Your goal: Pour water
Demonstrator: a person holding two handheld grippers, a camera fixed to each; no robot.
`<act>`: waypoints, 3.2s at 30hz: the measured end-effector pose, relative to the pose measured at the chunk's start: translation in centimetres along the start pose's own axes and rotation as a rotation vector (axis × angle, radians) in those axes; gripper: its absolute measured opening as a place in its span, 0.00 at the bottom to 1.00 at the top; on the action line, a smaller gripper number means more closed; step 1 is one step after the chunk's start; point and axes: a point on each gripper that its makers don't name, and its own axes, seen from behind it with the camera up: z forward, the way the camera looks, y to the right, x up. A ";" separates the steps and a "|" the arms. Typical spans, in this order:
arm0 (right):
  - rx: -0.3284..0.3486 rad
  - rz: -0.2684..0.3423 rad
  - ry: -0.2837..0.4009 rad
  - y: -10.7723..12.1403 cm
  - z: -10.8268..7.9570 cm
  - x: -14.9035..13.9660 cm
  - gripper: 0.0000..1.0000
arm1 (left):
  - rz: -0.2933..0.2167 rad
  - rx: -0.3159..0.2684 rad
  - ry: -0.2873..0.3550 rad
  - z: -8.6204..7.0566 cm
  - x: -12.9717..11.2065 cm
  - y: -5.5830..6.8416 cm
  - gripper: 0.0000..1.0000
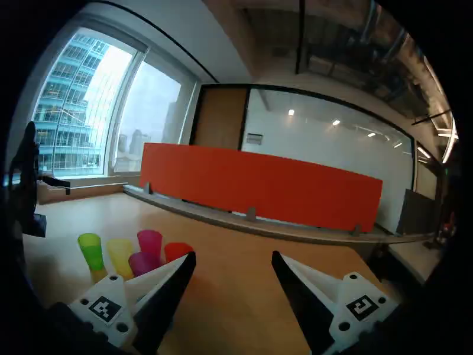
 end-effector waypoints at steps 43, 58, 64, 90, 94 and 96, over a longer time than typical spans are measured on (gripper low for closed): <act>-0.206 0.139 0.140 1.2 -1.3 2.1 0.99 | -0.029 0.259 0.151 0.4 0.4 -3.5 1.00; -0.214 0.145 0.113 1.1 -1.5 0.7 0.99 | -0.012 0.262 0.122 1.5 -2.9 -3.0 1.00; -0.219 0.154 0.114 1.3 -1.7 0.5 0.99 | -0.008 0.243 0.119 2.0 -3.6 -2.7 1.00; -0.233 0.163 0.105 1.8 -1.7 0.2 0.99 | -0.005 0.210 0.089 3.3 -5.5 -2.4 1.00; -0.235 0.165 0.107 1.9 -1.9 0.2 0.99 | -0.003 0.209 0.089 3.3 -5.5 -2.3 1.00; -0.236 0.166 0.108 1.9 -1.9 0.1 0.99 | -0.003 0.209 0.089 3.3 -5.6 -2.3 1.00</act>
